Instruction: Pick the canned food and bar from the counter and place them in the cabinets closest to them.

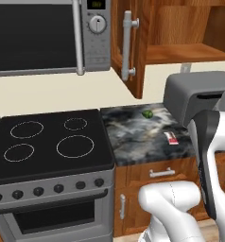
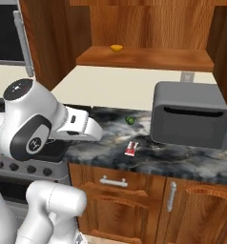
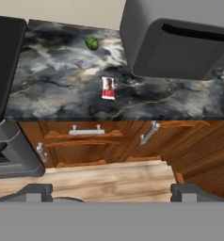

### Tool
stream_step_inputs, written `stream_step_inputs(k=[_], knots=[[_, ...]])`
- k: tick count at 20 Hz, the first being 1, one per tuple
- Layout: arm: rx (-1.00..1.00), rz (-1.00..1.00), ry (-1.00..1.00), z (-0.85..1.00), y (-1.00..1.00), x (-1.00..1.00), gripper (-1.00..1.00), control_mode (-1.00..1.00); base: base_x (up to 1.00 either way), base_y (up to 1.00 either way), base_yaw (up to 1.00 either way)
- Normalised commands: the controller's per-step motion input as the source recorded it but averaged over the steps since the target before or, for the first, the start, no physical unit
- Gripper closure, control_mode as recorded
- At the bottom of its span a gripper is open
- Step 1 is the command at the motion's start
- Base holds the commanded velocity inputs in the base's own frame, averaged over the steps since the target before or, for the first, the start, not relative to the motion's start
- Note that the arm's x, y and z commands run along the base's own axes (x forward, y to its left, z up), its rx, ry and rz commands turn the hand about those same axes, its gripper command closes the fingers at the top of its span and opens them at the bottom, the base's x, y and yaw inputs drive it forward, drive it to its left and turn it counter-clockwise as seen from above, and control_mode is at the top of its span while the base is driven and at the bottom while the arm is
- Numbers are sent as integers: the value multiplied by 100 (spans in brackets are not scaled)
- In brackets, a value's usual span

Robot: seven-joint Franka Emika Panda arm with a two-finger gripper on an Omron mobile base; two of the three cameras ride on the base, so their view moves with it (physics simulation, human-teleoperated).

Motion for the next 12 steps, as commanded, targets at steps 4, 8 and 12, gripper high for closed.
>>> stream_step_inputs(k=[4,8,12], knots=[[0,0,0,0,0,0,-100,100,-5,-49,0],[0,0,0,0,0,0,-100,100,0,-3,-1],[0,0,0,0,0,0,-100,100,0,0,0]])
